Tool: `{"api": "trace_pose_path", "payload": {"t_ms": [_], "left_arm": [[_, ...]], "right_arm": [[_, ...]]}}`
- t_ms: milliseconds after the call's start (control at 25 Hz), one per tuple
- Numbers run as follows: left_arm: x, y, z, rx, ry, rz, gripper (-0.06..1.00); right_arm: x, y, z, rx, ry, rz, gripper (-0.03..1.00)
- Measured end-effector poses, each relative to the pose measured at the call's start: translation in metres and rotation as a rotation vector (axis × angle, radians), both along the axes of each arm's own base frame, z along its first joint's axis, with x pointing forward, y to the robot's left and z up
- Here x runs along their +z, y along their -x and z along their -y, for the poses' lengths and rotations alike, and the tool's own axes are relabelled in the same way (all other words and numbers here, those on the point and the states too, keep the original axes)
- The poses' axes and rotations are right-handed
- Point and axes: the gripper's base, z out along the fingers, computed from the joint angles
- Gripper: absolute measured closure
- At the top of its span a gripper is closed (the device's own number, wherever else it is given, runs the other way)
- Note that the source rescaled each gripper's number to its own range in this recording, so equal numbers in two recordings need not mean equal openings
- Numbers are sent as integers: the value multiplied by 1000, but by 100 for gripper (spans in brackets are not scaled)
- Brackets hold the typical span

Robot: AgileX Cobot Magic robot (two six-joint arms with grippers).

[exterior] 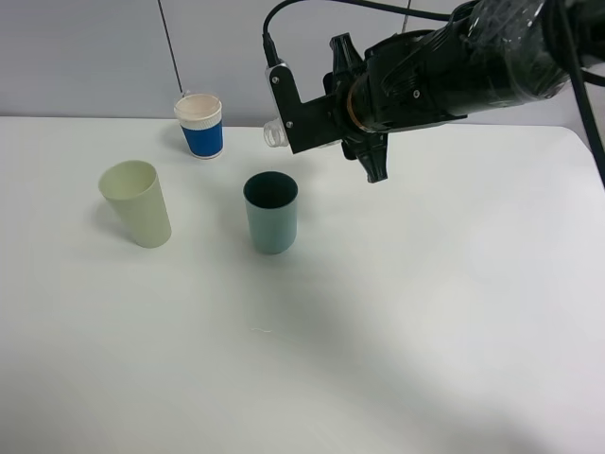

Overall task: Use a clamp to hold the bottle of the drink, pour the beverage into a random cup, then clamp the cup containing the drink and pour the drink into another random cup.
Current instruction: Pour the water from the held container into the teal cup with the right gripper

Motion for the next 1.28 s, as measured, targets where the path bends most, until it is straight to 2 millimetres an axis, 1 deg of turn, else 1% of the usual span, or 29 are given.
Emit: {"api": "trace_pose_path", "payload": {"t_ms": [200,560,880,1280], "left_arm": [[0,0,0,-1,1,0,-6],[0,0,0,-1,1,0,-6],[0,0,0,-1,1,0,-6],[0,0,0,-1,1,0,-6]], "right_arm": [[0,0,1,1,11,7,95],[4,-2,-2,77,64,59,95],[4,-3,-3,96,82,73,95],[5,-3,-3,145,148,93,95]]}}
